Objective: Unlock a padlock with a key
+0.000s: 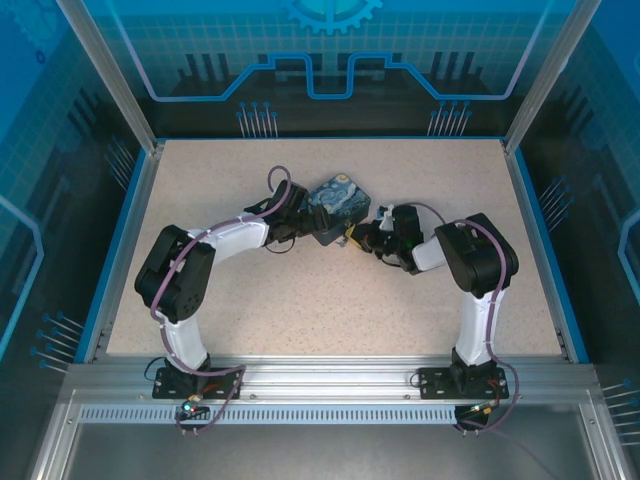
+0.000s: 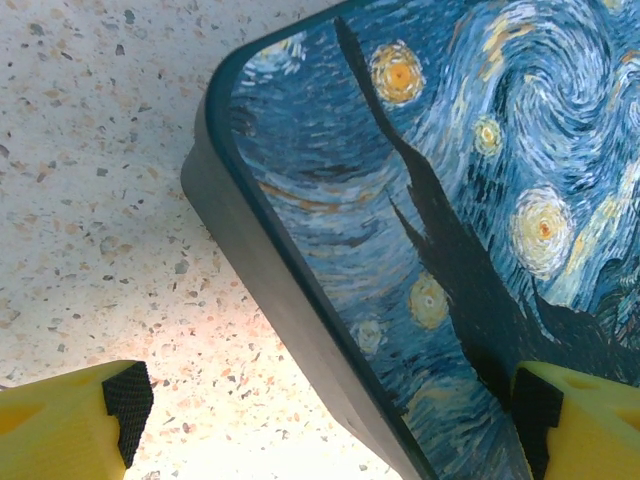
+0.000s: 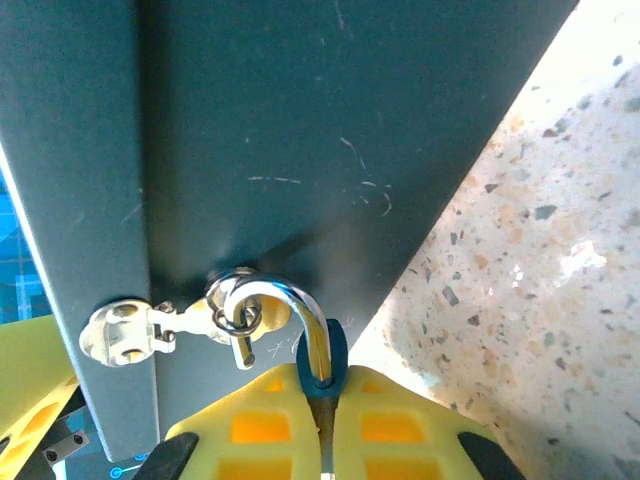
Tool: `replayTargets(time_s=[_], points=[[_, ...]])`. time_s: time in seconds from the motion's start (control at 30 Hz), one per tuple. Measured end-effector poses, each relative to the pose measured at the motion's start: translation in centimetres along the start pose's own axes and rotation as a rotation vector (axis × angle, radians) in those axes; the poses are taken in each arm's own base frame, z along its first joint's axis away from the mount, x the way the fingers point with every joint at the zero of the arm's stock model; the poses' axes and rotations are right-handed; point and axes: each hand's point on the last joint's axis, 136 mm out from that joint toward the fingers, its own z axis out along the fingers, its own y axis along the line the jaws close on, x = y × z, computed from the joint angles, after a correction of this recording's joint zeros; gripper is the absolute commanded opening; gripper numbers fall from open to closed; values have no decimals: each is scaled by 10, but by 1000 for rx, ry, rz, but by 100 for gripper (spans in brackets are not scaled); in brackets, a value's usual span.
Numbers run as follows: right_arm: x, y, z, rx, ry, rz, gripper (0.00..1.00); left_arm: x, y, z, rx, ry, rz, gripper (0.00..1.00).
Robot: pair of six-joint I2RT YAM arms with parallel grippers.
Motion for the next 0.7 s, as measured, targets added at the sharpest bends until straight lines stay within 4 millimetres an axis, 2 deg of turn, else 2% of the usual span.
replayTargets(time_s=[0.4,0.7], points=[[-8,0,-11,14,4,13,0,3,-3,1,13,5,3,92],[-8,1,-12,32,17,3,0,3,-3,1,15,8,4,92]])
